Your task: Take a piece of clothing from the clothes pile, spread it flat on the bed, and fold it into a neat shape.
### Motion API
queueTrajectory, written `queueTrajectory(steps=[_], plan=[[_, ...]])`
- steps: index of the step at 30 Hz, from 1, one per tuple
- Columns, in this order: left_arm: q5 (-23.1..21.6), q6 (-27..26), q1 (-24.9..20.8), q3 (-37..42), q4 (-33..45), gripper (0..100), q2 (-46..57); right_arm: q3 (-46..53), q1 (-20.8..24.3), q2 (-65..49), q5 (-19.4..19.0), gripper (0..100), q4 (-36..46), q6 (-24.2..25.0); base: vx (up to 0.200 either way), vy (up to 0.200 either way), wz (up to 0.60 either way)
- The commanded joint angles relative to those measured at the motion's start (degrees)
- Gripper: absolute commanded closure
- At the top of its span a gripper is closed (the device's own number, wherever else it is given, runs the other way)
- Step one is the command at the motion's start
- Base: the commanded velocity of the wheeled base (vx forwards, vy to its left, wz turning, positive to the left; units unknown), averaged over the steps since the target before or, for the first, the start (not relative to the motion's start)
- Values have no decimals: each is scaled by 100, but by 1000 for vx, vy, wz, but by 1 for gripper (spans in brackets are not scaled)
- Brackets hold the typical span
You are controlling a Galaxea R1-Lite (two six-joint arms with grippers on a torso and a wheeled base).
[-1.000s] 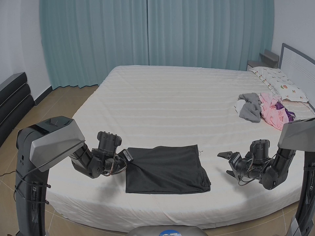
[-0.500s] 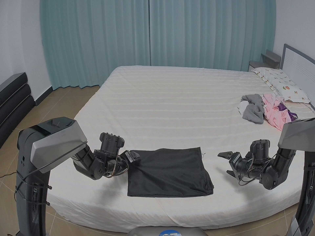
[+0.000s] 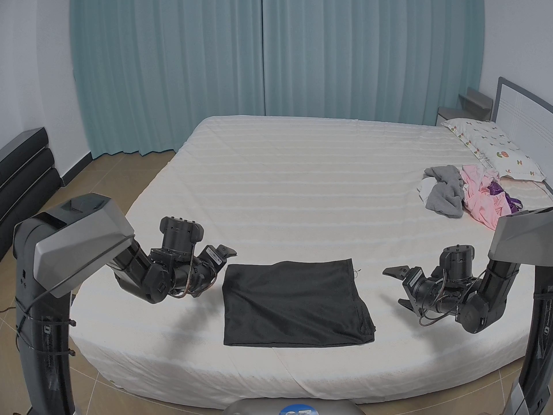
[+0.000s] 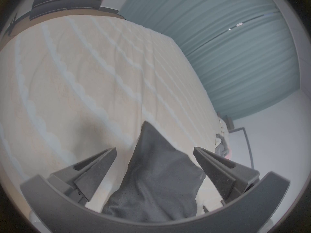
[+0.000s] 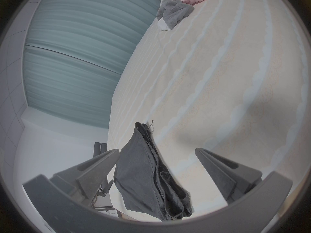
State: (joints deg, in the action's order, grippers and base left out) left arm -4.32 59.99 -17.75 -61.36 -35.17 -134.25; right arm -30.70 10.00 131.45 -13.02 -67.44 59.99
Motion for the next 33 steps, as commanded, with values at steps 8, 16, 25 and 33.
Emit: queueTrajectory(steps=[8, 16, 25, 33], plan=[[423, 127, 351, 1416, -517, 0, 2975, 916, 90, -1719, 915, 0, -982, -734, 0, 0, 0], [651, -919, 861, 2268, -667, 0, 5014, 1716, 714, -3697, 1671, 0, -1351, -1842, 0, 0, 0], [704, -2272, 1019, 3112, -623, 0, 6851, 2085, 530, -5604, 1733, 0, -718, -3679, 0, 0, 0], [941, -3274, 1028, 3349, 204, 0, 8451, 1681, 503, -8267, 1662, 0, 2156, -4558, 0, 0, 0]])
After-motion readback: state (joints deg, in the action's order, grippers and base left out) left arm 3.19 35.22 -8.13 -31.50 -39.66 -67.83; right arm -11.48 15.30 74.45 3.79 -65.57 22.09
